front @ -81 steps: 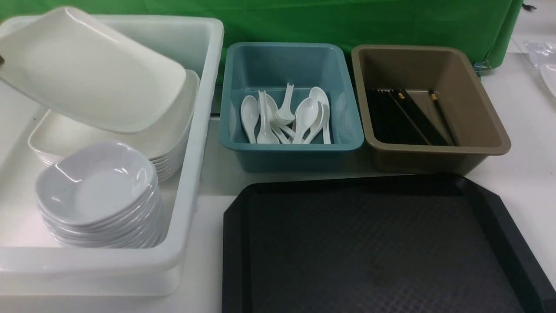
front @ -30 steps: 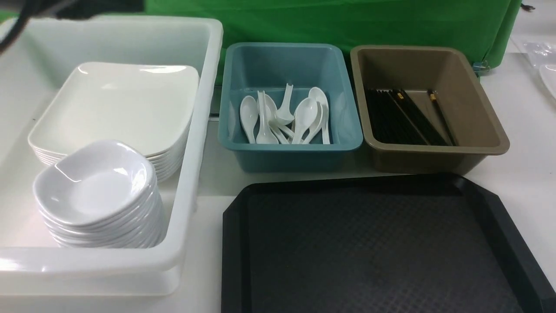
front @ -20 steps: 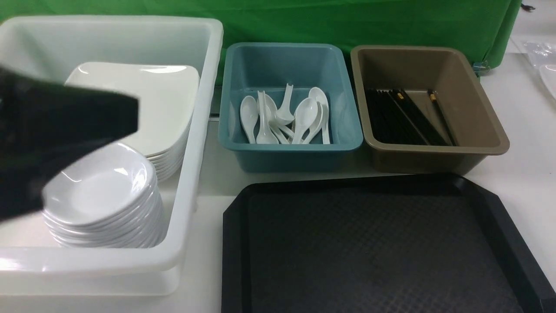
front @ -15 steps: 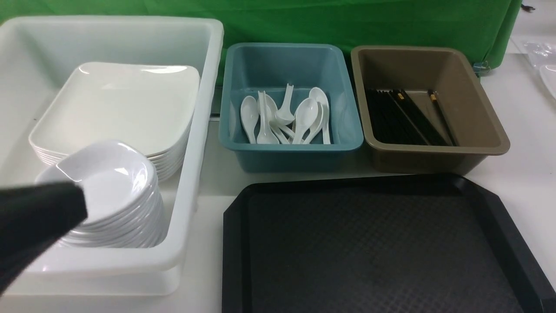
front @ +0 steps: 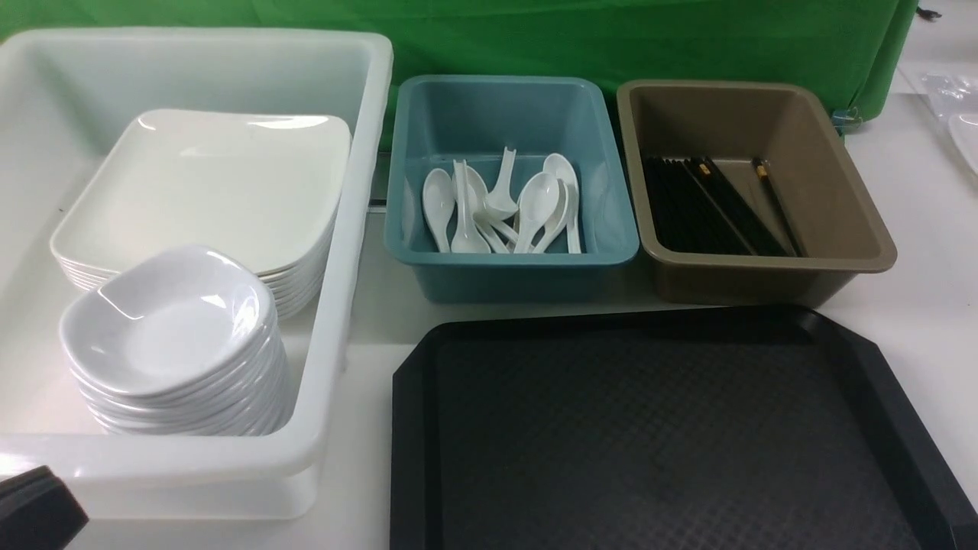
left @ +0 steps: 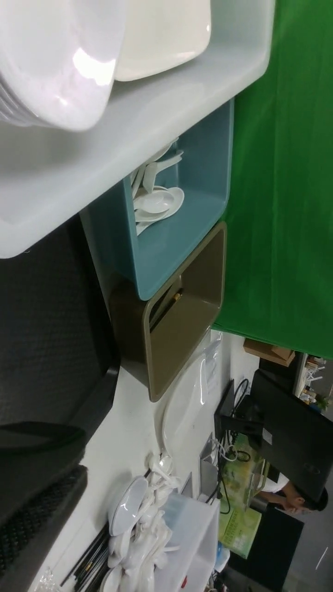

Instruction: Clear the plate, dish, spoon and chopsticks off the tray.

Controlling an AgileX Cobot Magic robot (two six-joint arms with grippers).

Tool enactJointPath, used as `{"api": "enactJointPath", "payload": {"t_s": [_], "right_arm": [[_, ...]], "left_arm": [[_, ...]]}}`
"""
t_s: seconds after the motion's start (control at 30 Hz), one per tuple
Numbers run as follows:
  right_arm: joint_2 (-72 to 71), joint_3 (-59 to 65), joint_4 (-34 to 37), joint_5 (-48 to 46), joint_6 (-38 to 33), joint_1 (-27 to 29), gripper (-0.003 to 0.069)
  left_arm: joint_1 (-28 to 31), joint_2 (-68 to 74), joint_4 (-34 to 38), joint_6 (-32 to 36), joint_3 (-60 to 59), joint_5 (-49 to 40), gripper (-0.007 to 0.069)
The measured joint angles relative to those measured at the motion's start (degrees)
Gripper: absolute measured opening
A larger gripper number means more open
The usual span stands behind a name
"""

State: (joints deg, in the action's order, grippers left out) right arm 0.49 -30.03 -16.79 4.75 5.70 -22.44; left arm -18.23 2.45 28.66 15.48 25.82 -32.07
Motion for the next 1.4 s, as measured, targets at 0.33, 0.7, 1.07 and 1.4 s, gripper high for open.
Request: {"api": "enactJointPath", "payload": {"t_s": [0.33, 0.7, 1.07, 1.4], "right_arm": [[0.0, 0.0, 0.1, 0.0, 0.0, 0.0, 0.0134], [0.0, 0.0, 0.1, 0.0, 0.0, 0.0, 0.0142], [0.0, 0.0, 0.1, 0.0, 0.0, 0.0, 0.0152], [0.0, 0.0, 0.1, 0.1, 0.0, 0.0, 0.018]], "left_arm": [[0.0, 0.0, -1.0, 0.0, 0.0, -0.4, 0.0009], [5.1, -2.1, -18.2, -6.6, -6.7, 8.4, 0.0009], [20.7, -2.4, -23.8, -8.5, -25.0, 14.8, 0.0009], [21.3, -2.4, -24.3, -8.8, -26.2, 18.5, 0.0011]]}}
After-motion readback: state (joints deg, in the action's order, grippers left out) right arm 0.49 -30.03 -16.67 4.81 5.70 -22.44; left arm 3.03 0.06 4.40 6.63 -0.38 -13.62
